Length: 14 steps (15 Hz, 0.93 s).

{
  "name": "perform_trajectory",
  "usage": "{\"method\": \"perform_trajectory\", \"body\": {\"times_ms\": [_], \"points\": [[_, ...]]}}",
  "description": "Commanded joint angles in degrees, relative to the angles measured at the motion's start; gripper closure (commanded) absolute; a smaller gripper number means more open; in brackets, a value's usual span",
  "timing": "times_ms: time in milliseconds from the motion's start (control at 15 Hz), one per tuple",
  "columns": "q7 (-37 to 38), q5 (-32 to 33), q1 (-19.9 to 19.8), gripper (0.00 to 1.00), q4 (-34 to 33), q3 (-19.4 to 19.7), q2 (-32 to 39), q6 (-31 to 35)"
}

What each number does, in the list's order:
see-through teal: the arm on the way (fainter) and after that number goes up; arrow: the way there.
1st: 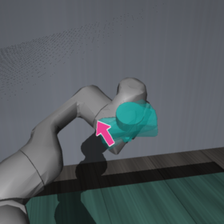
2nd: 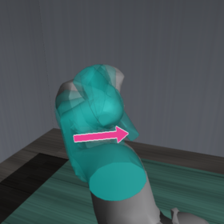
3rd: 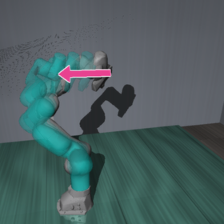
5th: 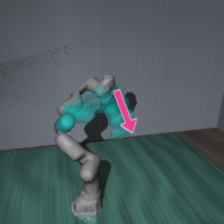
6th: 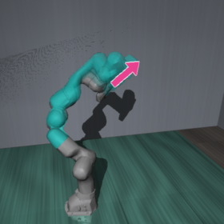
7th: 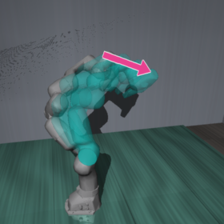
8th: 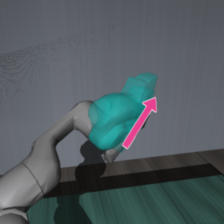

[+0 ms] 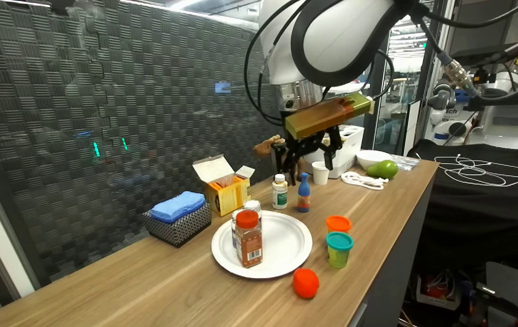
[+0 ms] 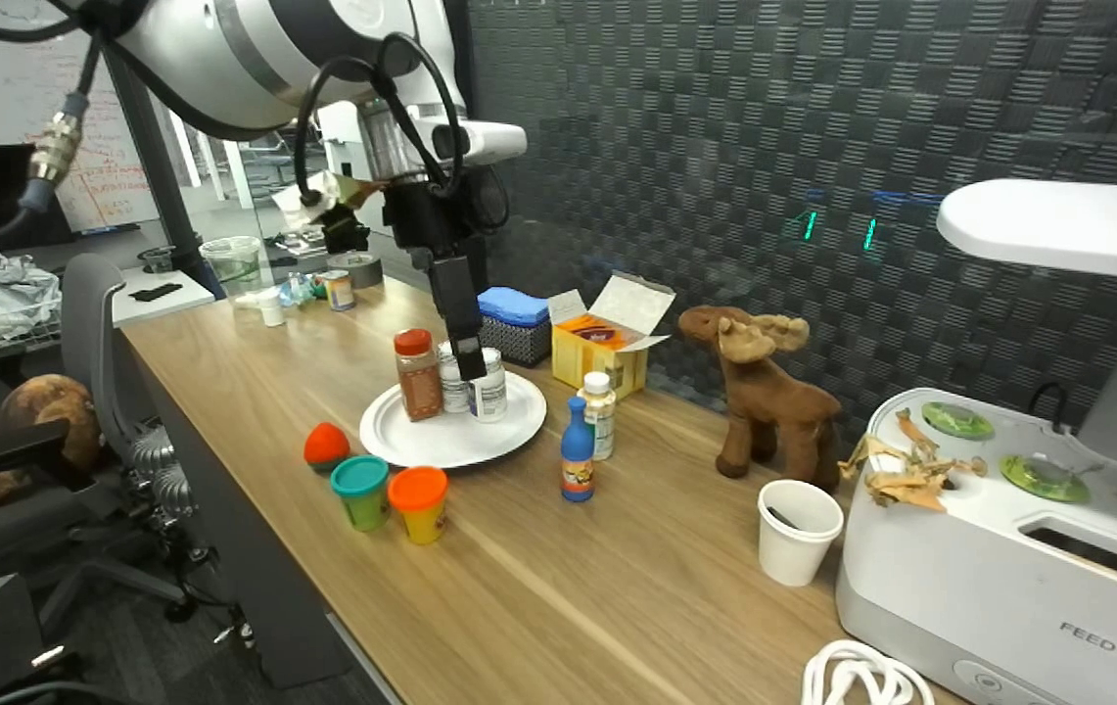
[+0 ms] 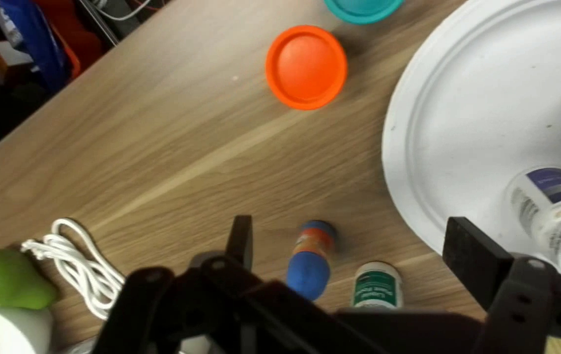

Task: Pick up all the objects surrounding the white plate and arrange them on the plate

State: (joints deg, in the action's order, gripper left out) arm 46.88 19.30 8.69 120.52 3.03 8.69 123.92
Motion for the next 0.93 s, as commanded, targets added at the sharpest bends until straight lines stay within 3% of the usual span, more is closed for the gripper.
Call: {"method": "perform_trajectory", "body": {"times_ms": [0,400,600,867], "points": [[-3.1,-4.0,-3.9,0.00,0.9,-0.1,-2.5,-4.8],[-7.4,-17.8,-9.0,0.00,0.9,0.5,0.6,-12.4],[-7.3,-22.0,-9.8,0.00,3.2,0.5,0.6,-9.7],[-4.3,-27.9,-9.4,0.00,8.8,0.3,-0.5,1.7]]}}
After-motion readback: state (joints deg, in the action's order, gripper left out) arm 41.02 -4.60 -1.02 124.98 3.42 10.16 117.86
